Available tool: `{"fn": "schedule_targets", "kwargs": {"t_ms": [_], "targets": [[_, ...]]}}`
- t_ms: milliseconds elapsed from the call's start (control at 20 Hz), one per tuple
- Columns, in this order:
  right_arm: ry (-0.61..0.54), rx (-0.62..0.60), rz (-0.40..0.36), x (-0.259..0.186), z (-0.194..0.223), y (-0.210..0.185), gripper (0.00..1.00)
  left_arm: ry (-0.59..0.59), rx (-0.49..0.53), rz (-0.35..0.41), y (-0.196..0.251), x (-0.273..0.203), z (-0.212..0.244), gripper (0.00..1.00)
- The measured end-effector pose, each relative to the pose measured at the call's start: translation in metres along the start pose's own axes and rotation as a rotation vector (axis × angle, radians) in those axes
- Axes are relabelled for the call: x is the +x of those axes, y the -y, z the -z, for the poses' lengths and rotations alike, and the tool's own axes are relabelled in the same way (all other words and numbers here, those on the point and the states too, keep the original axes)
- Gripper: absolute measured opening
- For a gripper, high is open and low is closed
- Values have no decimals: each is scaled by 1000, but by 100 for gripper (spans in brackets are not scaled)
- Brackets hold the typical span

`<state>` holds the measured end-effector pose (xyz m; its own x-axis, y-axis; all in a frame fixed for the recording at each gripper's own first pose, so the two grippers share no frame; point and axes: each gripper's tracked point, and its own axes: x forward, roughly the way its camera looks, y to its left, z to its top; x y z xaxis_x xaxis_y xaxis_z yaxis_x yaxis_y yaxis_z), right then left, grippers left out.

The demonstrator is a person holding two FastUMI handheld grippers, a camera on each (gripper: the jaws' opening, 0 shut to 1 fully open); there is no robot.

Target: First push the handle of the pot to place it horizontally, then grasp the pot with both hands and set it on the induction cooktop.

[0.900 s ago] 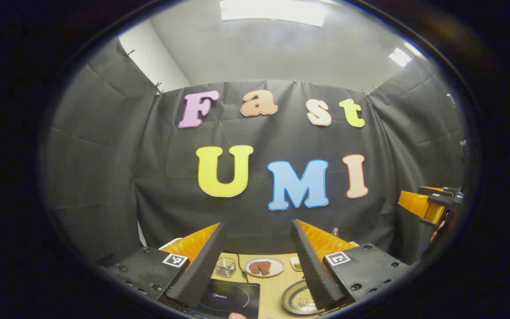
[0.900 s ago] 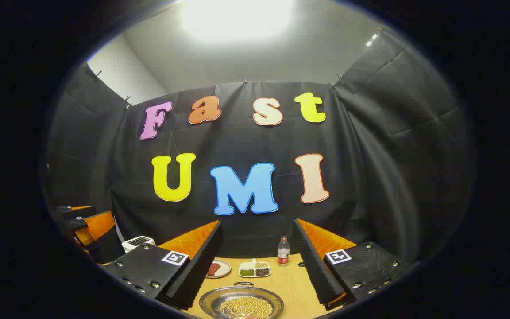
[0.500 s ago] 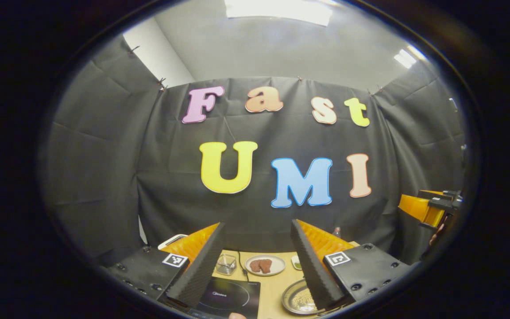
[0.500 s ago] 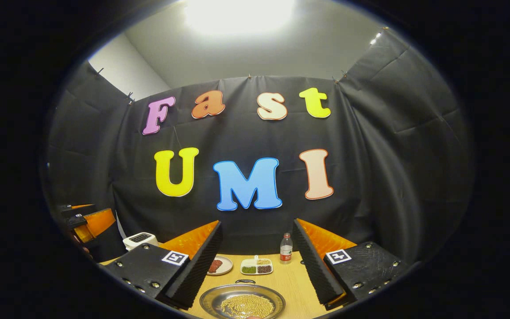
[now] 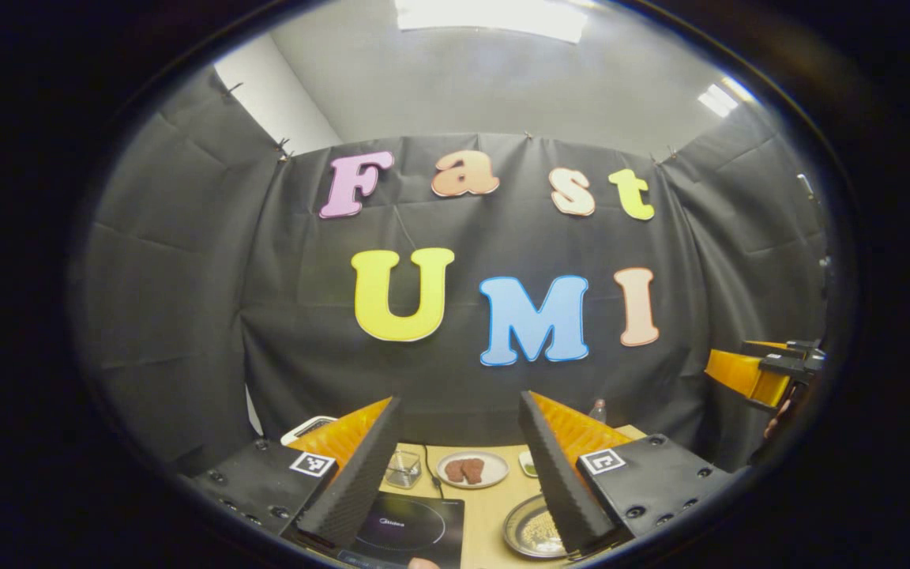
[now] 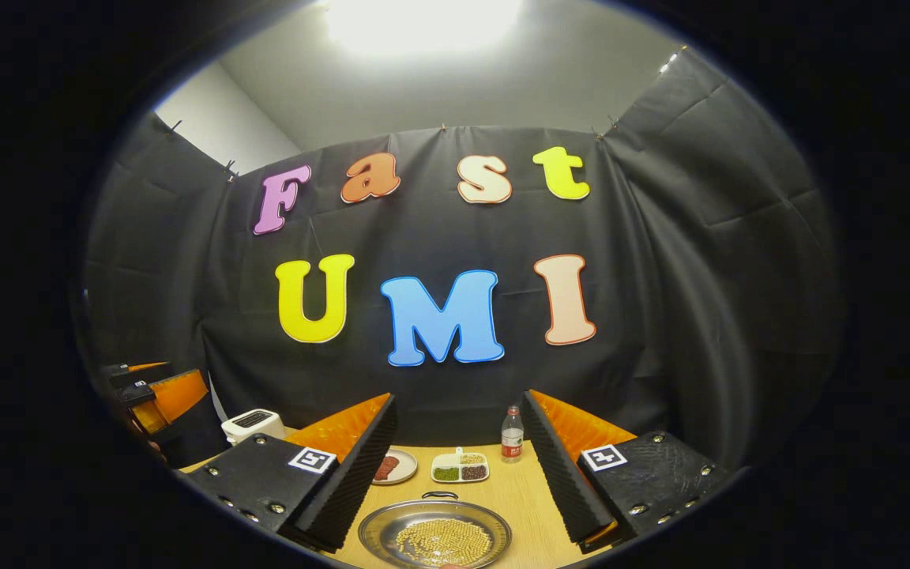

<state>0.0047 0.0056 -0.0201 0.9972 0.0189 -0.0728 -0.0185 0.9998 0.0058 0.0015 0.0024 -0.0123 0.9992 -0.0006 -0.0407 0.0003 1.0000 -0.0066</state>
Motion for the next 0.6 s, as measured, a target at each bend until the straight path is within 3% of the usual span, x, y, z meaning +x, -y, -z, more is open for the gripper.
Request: {"fn": "schedule_targets", "kwargs": {"t_ms": [500, 600], "targets": [[-138, 38, -31, 5, 42, -12, 97, -43, 5, 5, -6, -2, 16, 95], [-188, 47, -36, 3, 56, -14, 93, -58, 9, 7, -7, -1, 23, 95]]}}
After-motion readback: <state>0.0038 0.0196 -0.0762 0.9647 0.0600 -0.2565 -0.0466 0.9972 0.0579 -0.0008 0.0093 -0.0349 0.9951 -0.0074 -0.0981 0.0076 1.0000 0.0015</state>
